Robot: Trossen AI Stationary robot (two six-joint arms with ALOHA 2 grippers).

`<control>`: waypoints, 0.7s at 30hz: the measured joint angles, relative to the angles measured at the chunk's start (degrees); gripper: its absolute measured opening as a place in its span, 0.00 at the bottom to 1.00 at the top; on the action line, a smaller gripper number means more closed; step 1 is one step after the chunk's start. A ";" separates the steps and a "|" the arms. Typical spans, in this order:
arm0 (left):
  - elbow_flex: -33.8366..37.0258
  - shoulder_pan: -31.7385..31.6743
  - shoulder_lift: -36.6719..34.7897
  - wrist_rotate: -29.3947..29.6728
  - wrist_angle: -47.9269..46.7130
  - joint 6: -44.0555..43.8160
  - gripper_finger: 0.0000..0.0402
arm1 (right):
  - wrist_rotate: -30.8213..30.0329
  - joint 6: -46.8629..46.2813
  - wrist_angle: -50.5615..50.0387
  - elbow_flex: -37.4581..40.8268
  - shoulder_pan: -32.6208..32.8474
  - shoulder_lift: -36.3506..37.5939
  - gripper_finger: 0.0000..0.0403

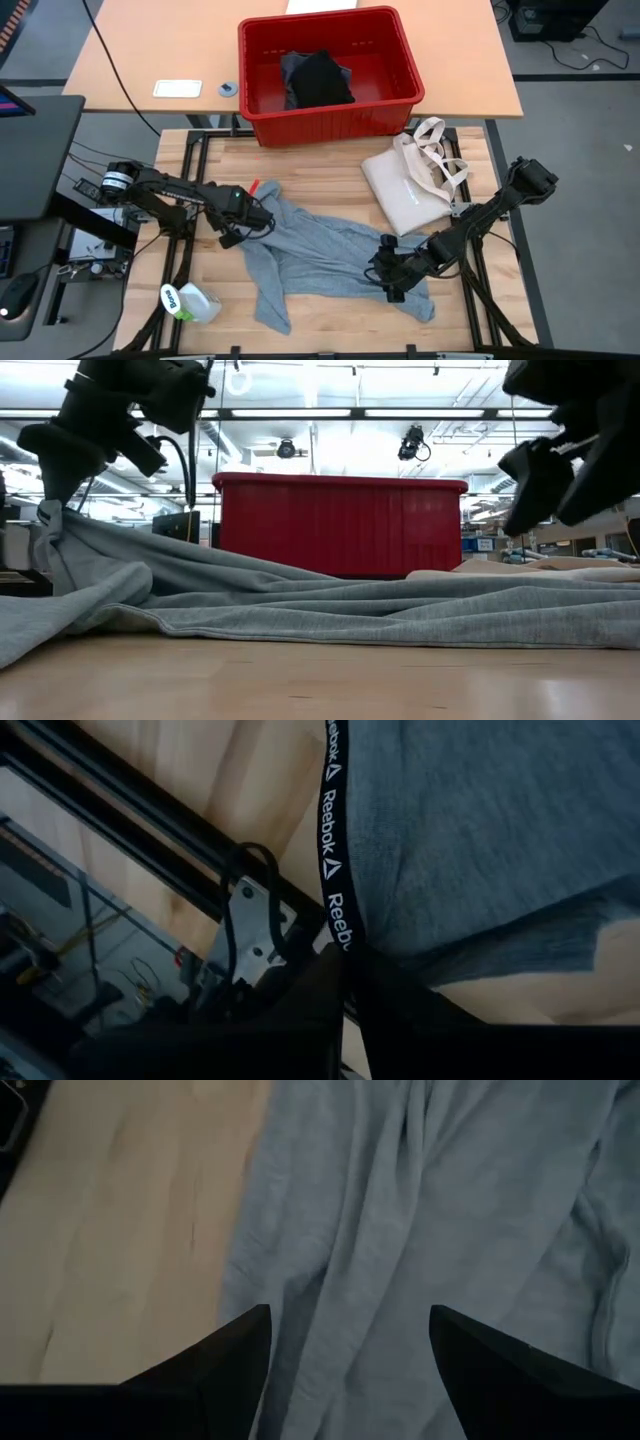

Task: Fold Laundry from Bin
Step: Fold the gray shirt

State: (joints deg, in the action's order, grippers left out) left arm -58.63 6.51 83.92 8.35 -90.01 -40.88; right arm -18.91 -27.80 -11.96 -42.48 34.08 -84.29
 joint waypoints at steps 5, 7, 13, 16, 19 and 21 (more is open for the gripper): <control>0.00 3.42 0.00 -0.01 -0.07 0.07 0.22 | 3.40 -5.76 -3.80 0.69 1.43 0.00 0.68; 0.00 5.01 0.00 0.03 -0.02 0.11 0.31 | 2.91 -7.95 -3.57 1.81 2.49 0.00 0.68; 0.00 6.81 0.00 2.49 -0.02 1.95 0.59 | -11.40 -15.46 -9.25 3.99 4.12 0.22 0.68; -0.56 6.42 0.00 5.12 -0.11 2.01 0.66 | -14.27 -18.35 -15.16 4.04 2.71 0.22 0.68; -2.14 6.44 0.00 7.14 0.10 3.17 0.67 | -12.41 -18.23 -18.79 4.07 0.87 0.22 0.67; -2.91 6.44 0.00 8.11 1.19 4.34 0.67 | -11.38 -17.95 -21.24 4.07 0.34 0.21 0.64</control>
State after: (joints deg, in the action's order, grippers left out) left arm -61.54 12.95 83.92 16.46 -88.82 -36.54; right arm -30.28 -45.75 -33.20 -38.41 34.42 -84.09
